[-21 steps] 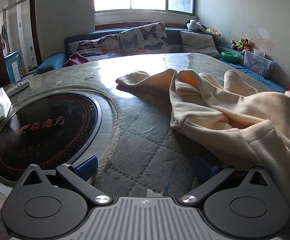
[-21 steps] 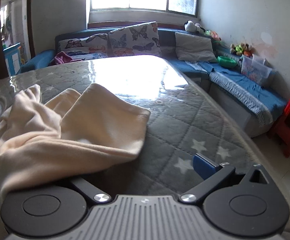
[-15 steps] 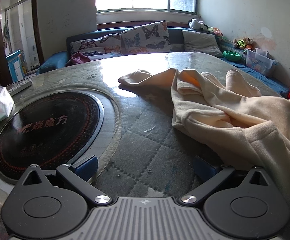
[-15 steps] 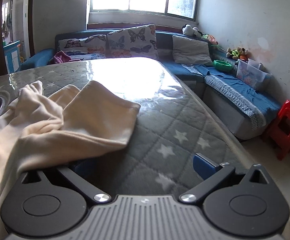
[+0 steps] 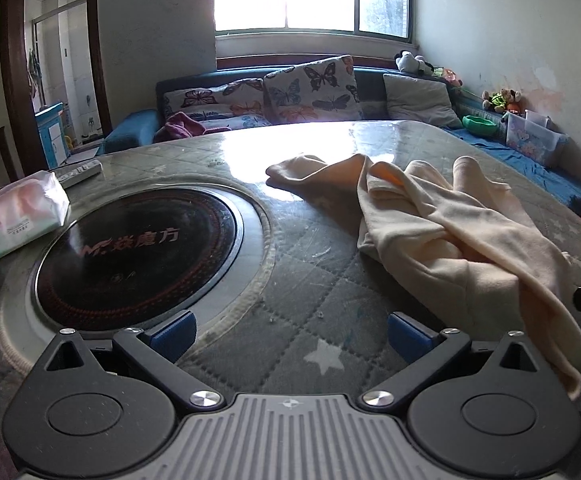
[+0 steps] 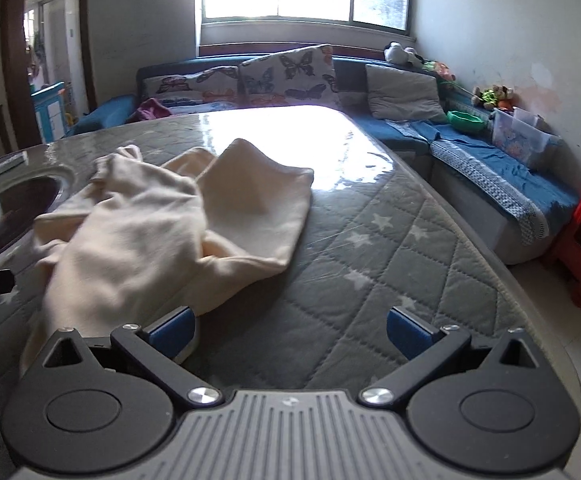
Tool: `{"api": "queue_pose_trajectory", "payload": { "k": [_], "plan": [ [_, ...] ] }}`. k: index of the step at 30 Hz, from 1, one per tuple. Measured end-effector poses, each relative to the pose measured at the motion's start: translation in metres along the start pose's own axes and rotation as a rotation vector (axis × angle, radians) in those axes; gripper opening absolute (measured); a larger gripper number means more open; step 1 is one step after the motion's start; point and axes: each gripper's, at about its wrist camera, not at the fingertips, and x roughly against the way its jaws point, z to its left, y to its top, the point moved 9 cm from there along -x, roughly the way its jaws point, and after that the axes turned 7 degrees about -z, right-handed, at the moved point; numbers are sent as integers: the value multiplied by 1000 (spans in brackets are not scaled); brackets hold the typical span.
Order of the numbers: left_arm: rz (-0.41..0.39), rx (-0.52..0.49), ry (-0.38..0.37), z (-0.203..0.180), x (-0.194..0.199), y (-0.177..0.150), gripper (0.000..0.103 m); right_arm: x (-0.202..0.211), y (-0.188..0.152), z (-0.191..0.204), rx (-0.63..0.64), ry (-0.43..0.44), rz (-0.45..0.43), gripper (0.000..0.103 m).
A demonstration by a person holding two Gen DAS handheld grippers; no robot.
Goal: Fold clothes
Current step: 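Approach the crumpled cream sweatshirt with both grippers open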
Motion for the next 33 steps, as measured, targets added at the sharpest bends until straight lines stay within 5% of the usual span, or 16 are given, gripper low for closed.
{"api": "queue_pose_trajectory", "payload": {
  "k": [33],
  "plan": [
    [2,-32,-34,-35,50,-17,103,46,-28,34,21,81,39,103]
  ]
}}
